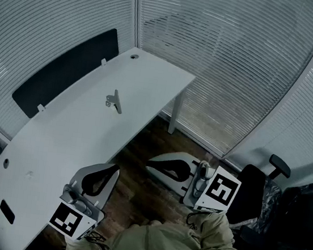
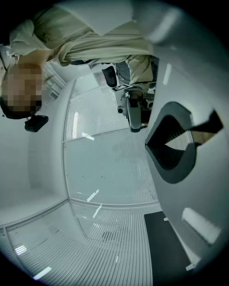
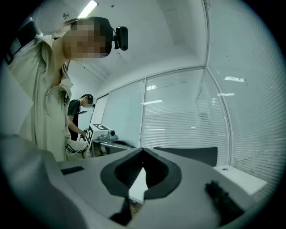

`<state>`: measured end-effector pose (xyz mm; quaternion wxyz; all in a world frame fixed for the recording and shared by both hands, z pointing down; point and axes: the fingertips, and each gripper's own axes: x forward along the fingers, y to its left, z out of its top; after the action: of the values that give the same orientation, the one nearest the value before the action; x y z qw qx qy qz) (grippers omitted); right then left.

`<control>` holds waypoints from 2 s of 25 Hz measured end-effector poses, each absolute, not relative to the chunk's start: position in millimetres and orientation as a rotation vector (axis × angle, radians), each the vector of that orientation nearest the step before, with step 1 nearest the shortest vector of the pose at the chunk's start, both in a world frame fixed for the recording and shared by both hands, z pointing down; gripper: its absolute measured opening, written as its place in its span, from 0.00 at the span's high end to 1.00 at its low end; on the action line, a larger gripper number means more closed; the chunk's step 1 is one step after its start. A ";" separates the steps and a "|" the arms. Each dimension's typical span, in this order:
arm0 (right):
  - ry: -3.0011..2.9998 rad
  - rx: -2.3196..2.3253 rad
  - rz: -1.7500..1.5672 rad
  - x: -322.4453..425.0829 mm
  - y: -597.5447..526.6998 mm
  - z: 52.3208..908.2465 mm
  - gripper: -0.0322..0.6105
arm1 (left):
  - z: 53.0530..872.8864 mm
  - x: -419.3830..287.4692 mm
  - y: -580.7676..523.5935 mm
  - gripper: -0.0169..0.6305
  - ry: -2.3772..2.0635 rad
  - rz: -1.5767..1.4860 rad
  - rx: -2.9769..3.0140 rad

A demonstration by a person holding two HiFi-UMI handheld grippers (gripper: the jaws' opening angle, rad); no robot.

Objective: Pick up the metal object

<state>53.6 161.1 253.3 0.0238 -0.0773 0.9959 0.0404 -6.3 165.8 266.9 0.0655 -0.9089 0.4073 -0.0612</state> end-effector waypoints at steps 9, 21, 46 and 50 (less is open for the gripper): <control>3.074 -0.240 0.086 63.1 134.7 267.4 0.95 | 284.7 0.3 148.0 0.96 1.305 -0.208 -2.756; 3.116 -0.263 0.039 22.9 55.8 281.4 0.96 | 298.0 -38.0 58.9 0.96 1.279 -0.181 -2.794; 3.239 -0.194 -0.340 -50.7 -105.2 361.4 0.96 | 374.6 -113.3 -114.8 0.96 1.584 -0.146 -2.973; 3.299 -0.141 -0.420 -55.7 -113.2 397.5 0.96 | 401.8 -118.6 -139.6 0.96 1.687 -0.197 -2.973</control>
<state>-55.7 -113.2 397.5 -0.0933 -0.0420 0.9868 -0.1255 -118.6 -139.6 401.8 -0.1409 -0.8596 0.4878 -0.0570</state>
